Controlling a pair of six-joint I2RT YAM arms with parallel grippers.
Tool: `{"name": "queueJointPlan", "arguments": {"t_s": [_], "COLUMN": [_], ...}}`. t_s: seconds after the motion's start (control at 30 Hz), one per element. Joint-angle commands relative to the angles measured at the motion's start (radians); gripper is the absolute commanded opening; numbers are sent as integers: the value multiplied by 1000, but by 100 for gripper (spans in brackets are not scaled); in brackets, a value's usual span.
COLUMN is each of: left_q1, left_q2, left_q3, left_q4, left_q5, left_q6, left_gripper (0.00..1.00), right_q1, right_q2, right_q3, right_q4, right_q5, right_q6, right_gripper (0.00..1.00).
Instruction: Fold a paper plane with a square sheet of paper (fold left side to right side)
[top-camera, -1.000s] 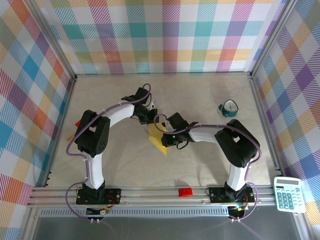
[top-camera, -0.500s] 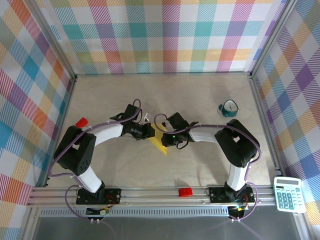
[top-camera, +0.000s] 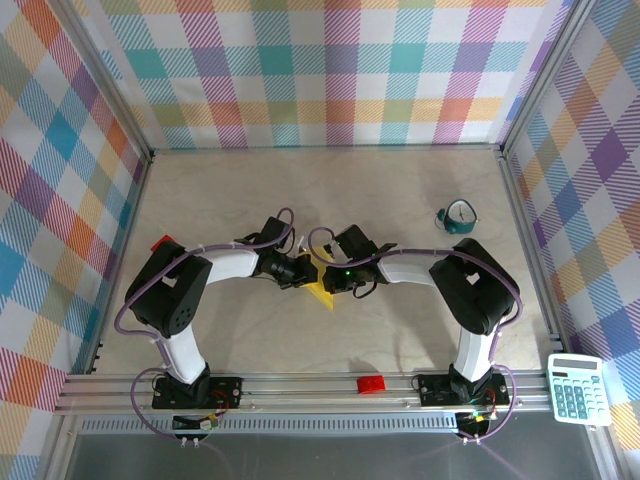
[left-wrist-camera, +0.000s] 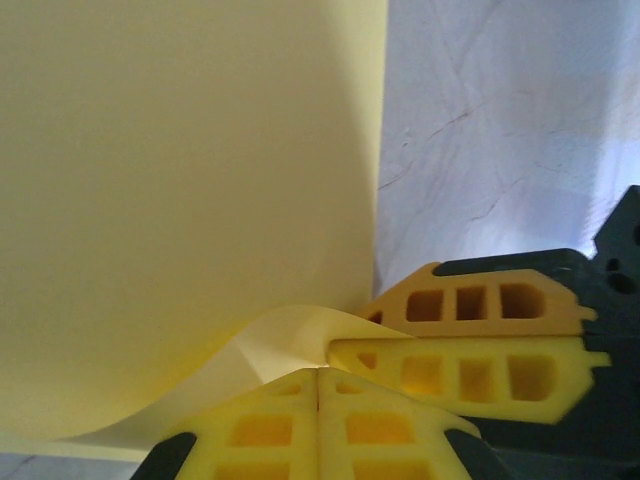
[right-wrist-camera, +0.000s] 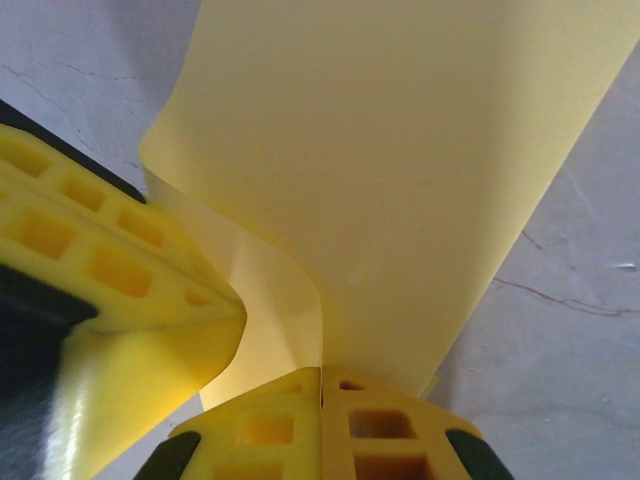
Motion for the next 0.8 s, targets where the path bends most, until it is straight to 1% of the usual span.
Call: {"name": "queueJointPlan", "arguments": {"t_s": [0.0,0.6,0.77], "left_q1": [-9,-9,-10], "left_q2": [15,42,51], "left_q3": [12,-21,-33], "left_q4": [-17,-35,-50], "left_q5": [-10,-70,-99], "left_q6": [4,17,24], "left_gripper": [6,3,2], "right_q1": [-3,-6,-16], "right_q2": [61,60,52], "right_q3": [-9,-8,-8], "right_q4": [-84,-98,-82], "right_q5": [43,51,34], "right_q6": [2,-2,5], "right_gripper": [0,0,0]}}
